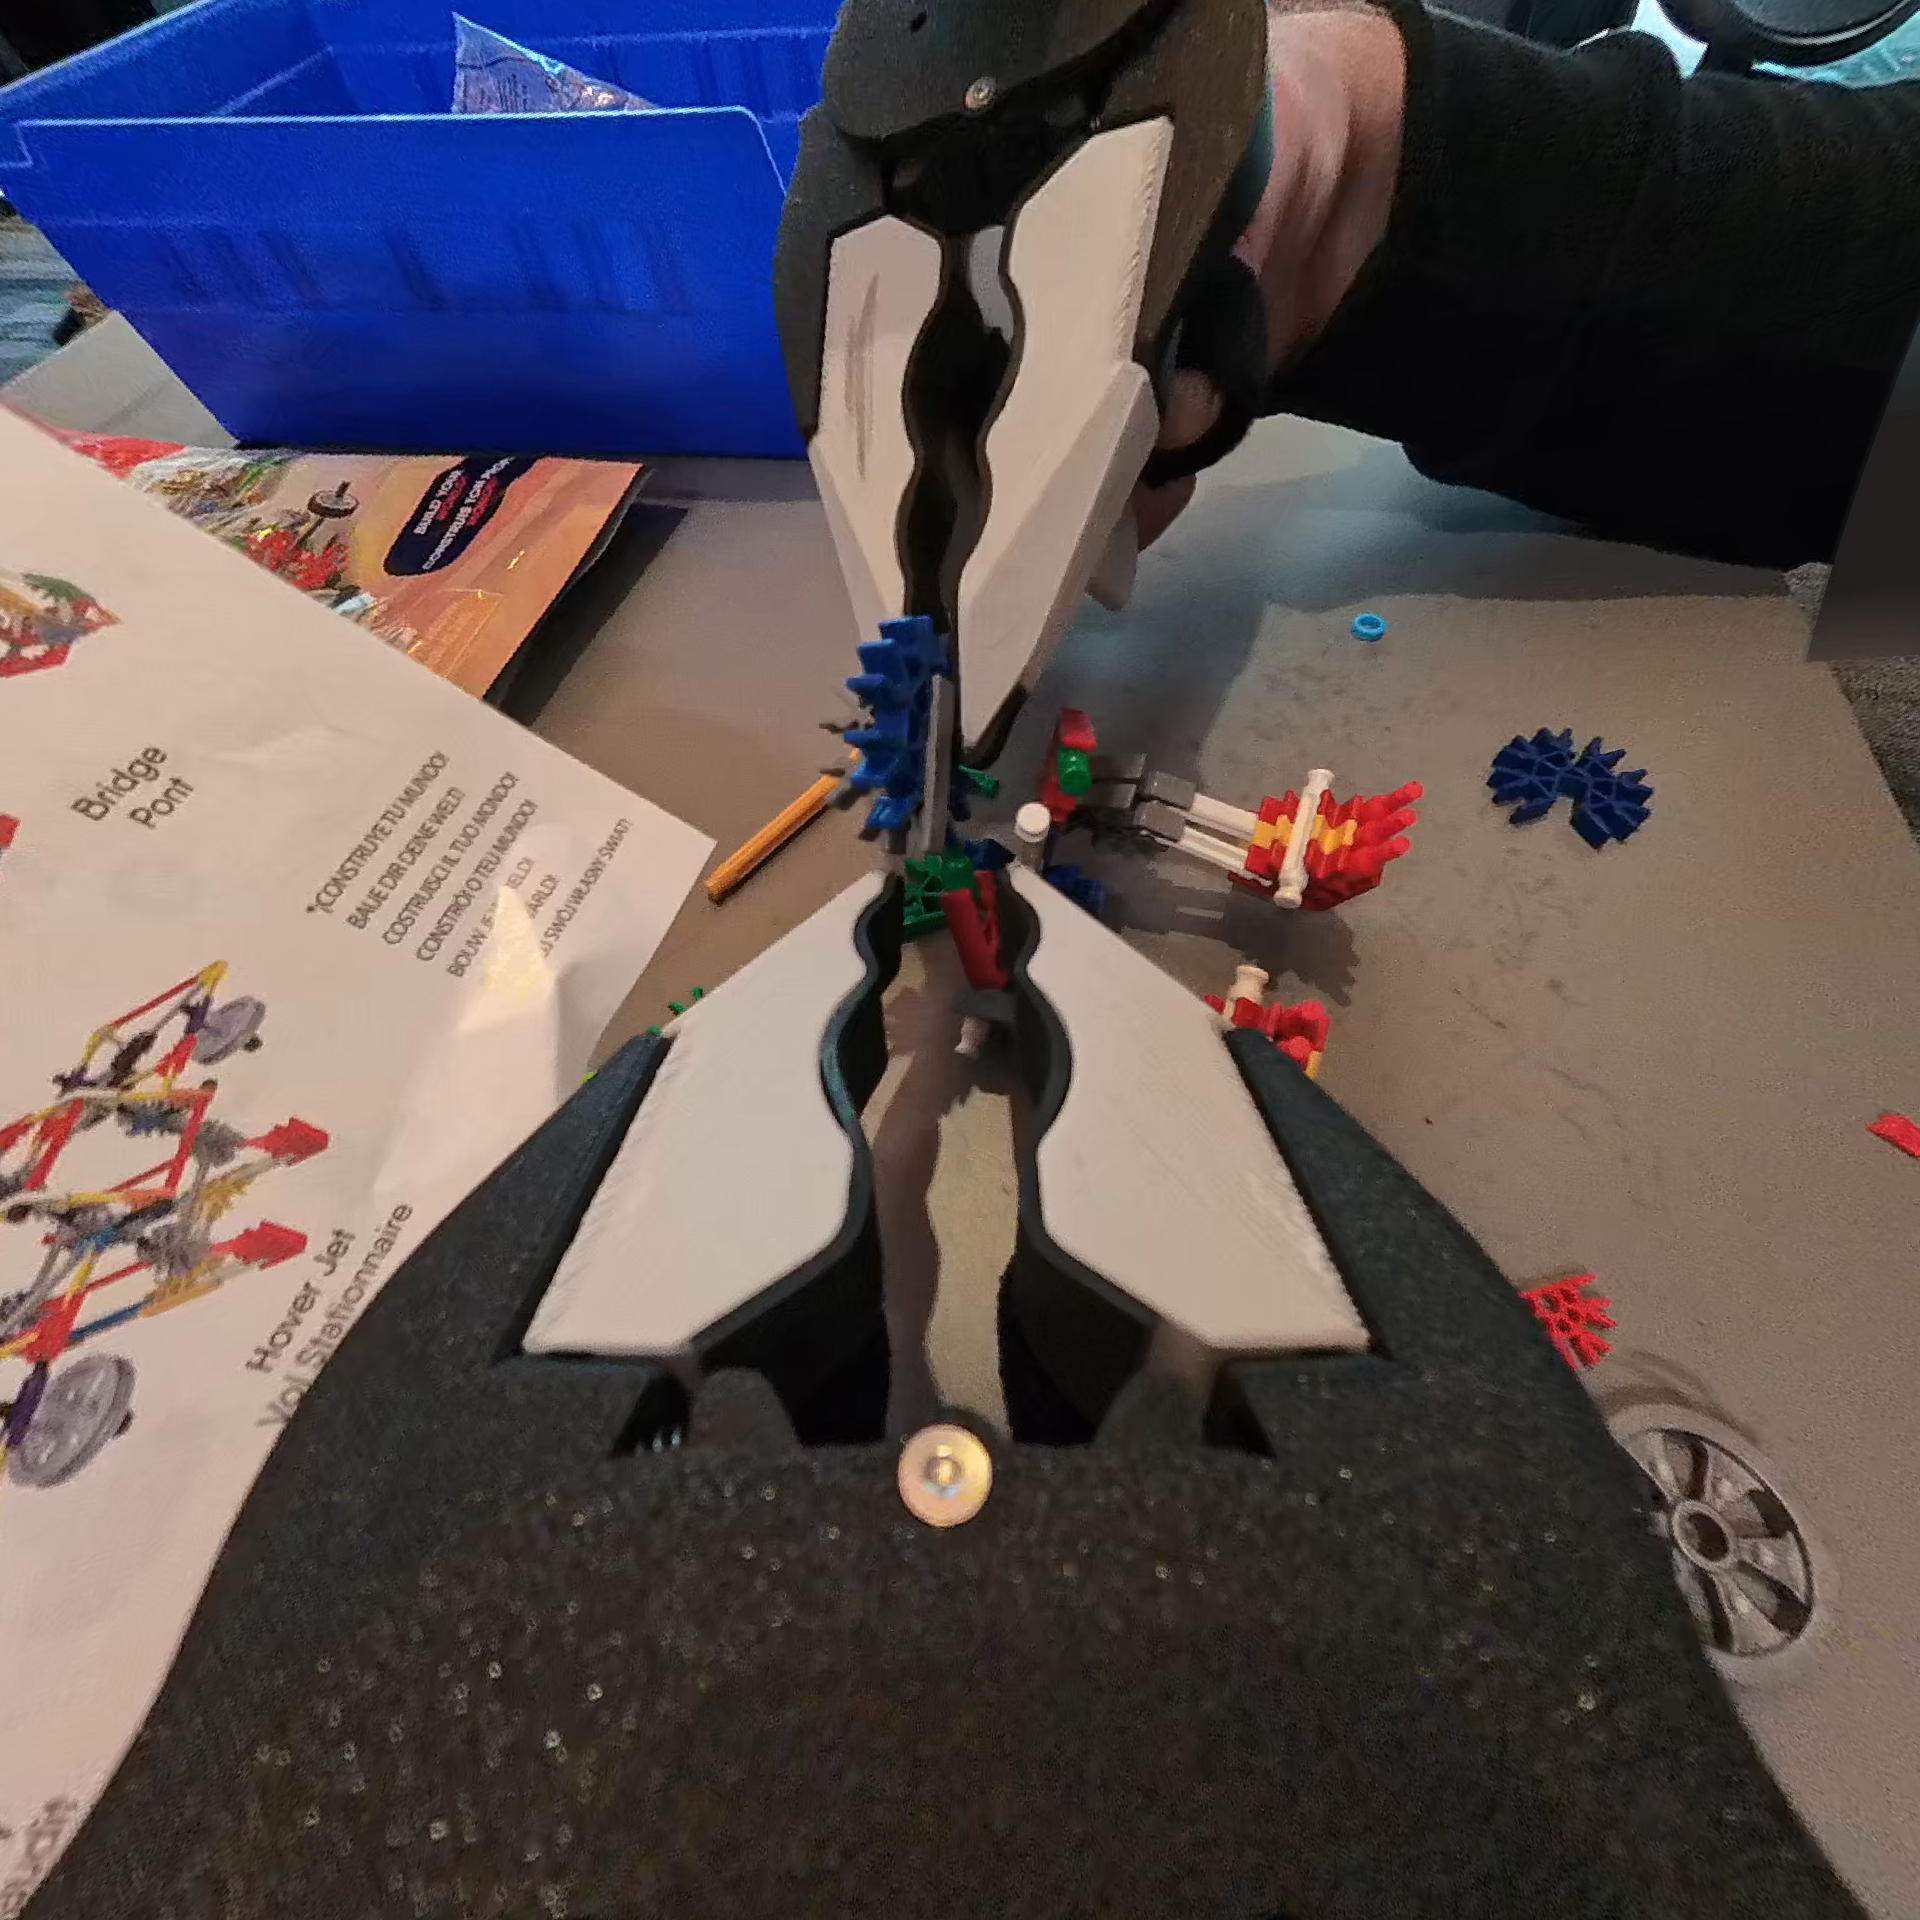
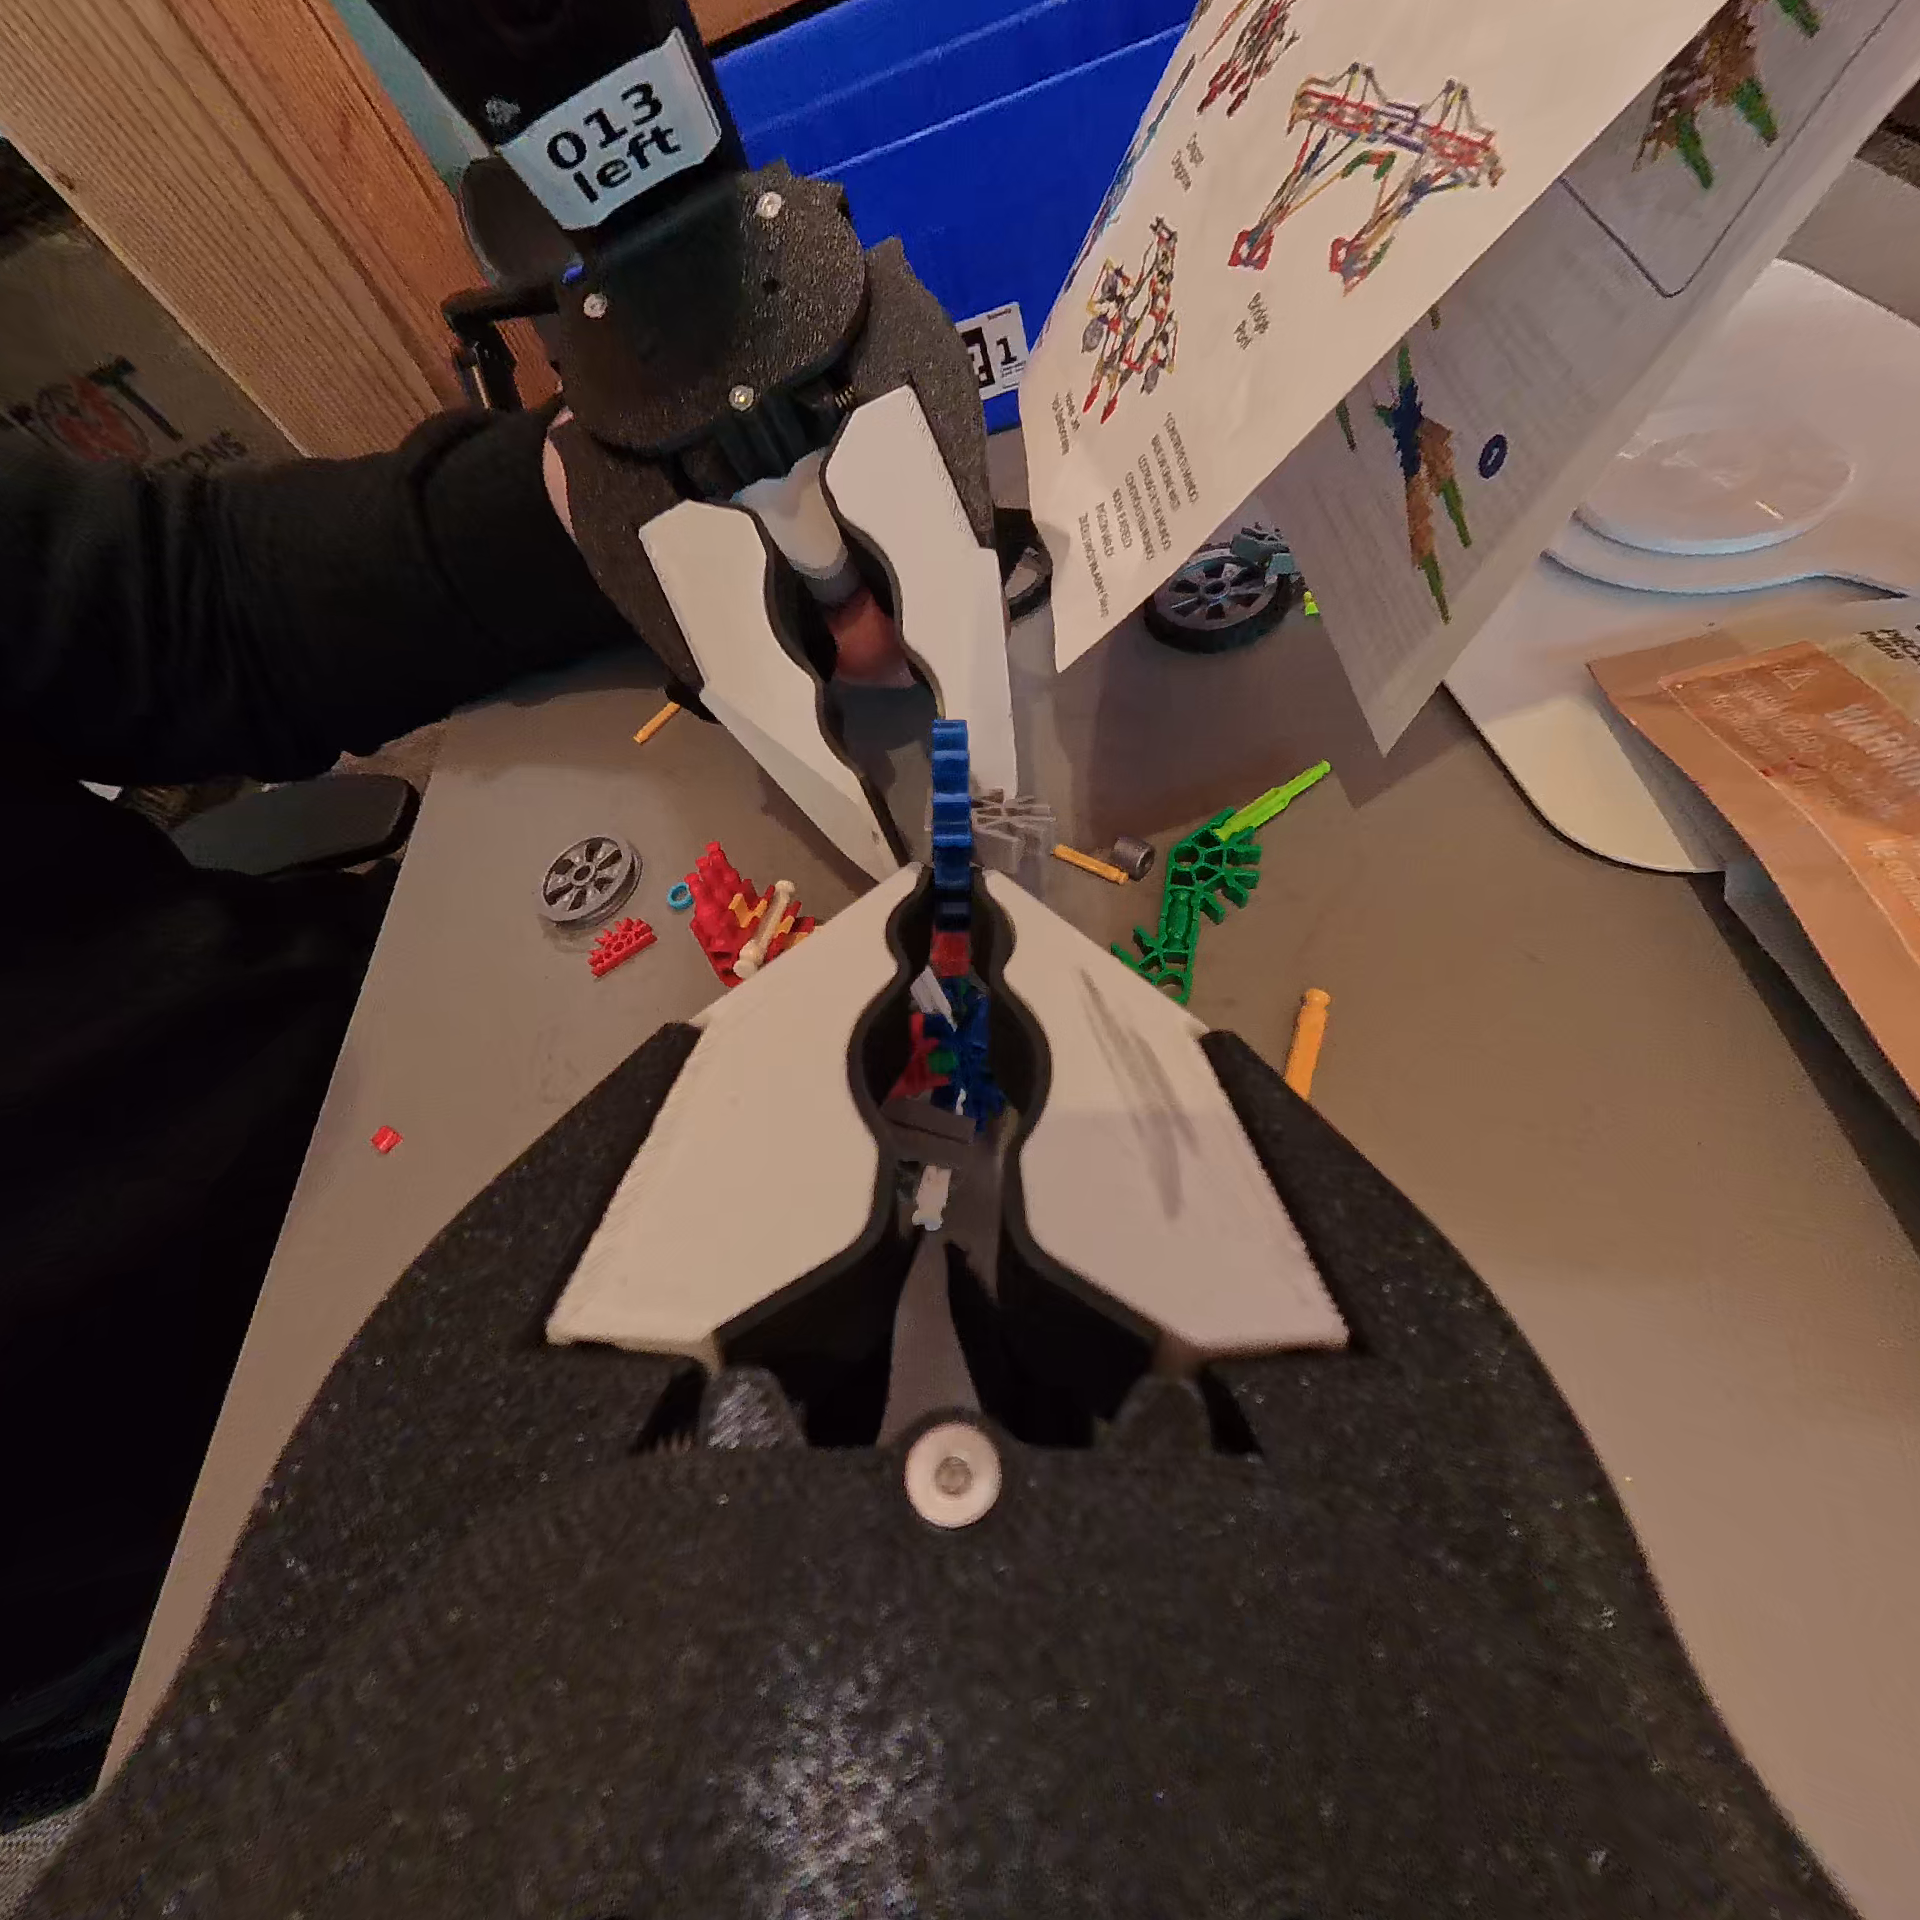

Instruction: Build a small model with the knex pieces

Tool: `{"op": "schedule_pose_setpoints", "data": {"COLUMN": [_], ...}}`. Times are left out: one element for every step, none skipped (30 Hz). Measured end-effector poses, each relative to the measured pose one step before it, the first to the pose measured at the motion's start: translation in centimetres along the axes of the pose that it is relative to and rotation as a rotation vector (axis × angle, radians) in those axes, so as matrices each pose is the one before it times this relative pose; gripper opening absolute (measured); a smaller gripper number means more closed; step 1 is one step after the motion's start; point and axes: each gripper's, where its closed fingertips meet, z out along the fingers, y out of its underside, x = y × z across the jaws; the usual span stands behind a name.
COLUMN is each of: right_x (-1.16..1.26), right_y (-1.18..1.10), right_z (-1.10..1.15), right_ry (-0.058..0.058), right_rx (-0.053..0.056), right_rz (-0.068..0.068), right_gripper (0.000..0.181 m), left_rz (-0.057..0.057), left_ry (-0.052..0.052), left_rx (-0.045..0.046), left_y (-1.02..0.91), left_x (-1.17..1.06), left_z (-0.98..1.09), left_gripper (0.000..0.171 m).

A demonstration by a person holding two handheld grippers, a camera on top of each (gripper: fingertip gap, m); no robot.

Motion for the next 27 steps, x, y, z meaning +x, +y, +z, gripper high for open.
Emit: {"op": "schedule_pose_setpoints", "data": {"right_x": [0.112,0.081,0.126,0.208,0.201,0.039,-0.057,-0.079,-0.057,-0.032,0.017,0.028,0.023,-0.005,0.002,-0.002,-0.001,0.025,0.056,0.030,0.040,0.085,0.138,0.037,-0.006,-0.045,-0.079], "right_y": [-0.018,0.002,-0.012,0.045,0.150,0.114,-0.021,0.003,0.072,0.094,0.075,0.007,-0.004,0.005,0.010,-0.018,-0.030,-0.018,-0.027,0.014,0.043,0.068,0.063,0.026,0.010,0.109,0.252], "right_z": [-0.045,-0.030,-0.038,-0.026,0.014,0.070,0.083,0.112,0.110,0.081,0.068,0.029,0.022,0.013,-0.016,-0.014,-0.017,-0.001,0.010,0.043,0.047,0.046,0.057,0.063,0.037,0.049,0.113], "right_ry": [0.0030,0.0020,0.0039,0.0090,0.0094,0.0008,-0.0035,-0.0039,-0.0027,-0.0032,-0.0027,-0.0017,-0.0023,-0.0029,-0.0033,-0.0030,-0.0042,-0.0034,0.0001,0.0008,0.0007,-0.0006,0.0035,0.0008,-0.0012,-0.0039,-0.0054], "right_rx": [0.0033,0.0025,0.0026,-0.0002,-0.0070,-0.0039,0.0025,-0.0005,-0.0034,-0.0033,-0.0015,0.0024,0.0024,0.0019,0.0023,0.0041,0.0055,0.0049,0.0040,0.0003,-0.0016,-0.0015,-0.0011,0.0004,0.0006,-0.0052,-0.0110], "right_rz": [0.0032,0.0023,0.0020,0.0006,-0.0005,-0.0006,0.0007,-0.0004,-0.0026,-0.0001,0.0023,0.0031,0.0035,0.0018,0.0022,0.0013,0.0031,0.0050,0.0030,0.0009,0.0046,0.0129,0.0064,-0.0004,-0.0013,0.0002,-0.0009], "right_gripper": [0.005,0.005,0.005,0.005,0.005,0.005,0.005,0.005,0.006,0.006,0.006,0.005,0.005,0.005,0.005,0.005,0.005,0.005,0.005,0.005,0.005,0.006,0.006,0.005,0.005,0.005,0.005], "left_rz": [-0.0009,0.0004,0.0011,-0.0004,-0.0026,-0.0031,-0.0025,-0.0005,0.0005,-0.0037,-0.0033,-0.0010,-0.0020,-0.0028,-0.0030,-0.0013,-0.0034,-0.0076,-0.0044,0.0009,-0.0023,-0.0053,-0.0032,-0.0028,0.0027,0.0029,0.0008], "left_ry": [-0.0042,0.0022,0.0010,-0.0068,-0.0066,0.0026,0.0038,-0.0028,-0.0052,-0.0008,0.0009,-0.0008,-0.0006,0.0011,0.0010,-0.0013,-0.0003,0.0013,0.0004,-0.0016,-0.0007,-0.0020,-0.0039,0.0008,-0.0009,-0.0083,-0.0053], "left_rx": [-0.00234,-0.00042,-0.00006,0.00032,-0.00037,0.00049,0.00099,-0.00035,-0.00357,-0.00110,0.00154,0.00068,0.00081,0.00124,0.00177,0.00310,0.00470,0.00436,0.00003,-0.00345,-0.00420,-0.00485,-0.00328,-0.00299,-0.00398,-0.00568,-0.00319], "left_y": [0.024,0.007,0.003,0.013,0.042,0.021,0.014,0.027,0.083,0.046,0.011,0.018,0.014,-0.005,-0.004,-0.037,-0.061,-0.057,0.007,0.058,0.076,0.074,0.063,0.049,0.060,0.049,-0.023], "left_x": [-0.048,0.064,0.042,-0.083,-0.125,-0.004,0.040,-0.030,-0.084,-0.051,-0.021,-0.035,-0.034,0.000,0.000,-0.027,-0.016,-0.018,-0.026,-0.020,-0.015,-0.043,-0.076,0.001,-0.005,-0.091,-0.054], "left_z": [0.089,0.079,0.057,0.056,0.019,0.001,0.000,0.019,0.021,0.006,-0.004,-0.002,0.003,0.010,0.018,0.010,-0.020,-0.018,-0.011,0.000,0.004,0.024,0.011,-0.012,-0.016,-0.006,-0.023], "left_gripper": [0.016,0.016,0.015,0.015,0.016,0.016,0.017,0.017,0.019,0.020,0.020,0.020,0.020,0.020,0.020,0.020,0.020,0.020,0.020,0.021,0.021,0.023,0.024,0.024,0.024,0.027,0.028]}}
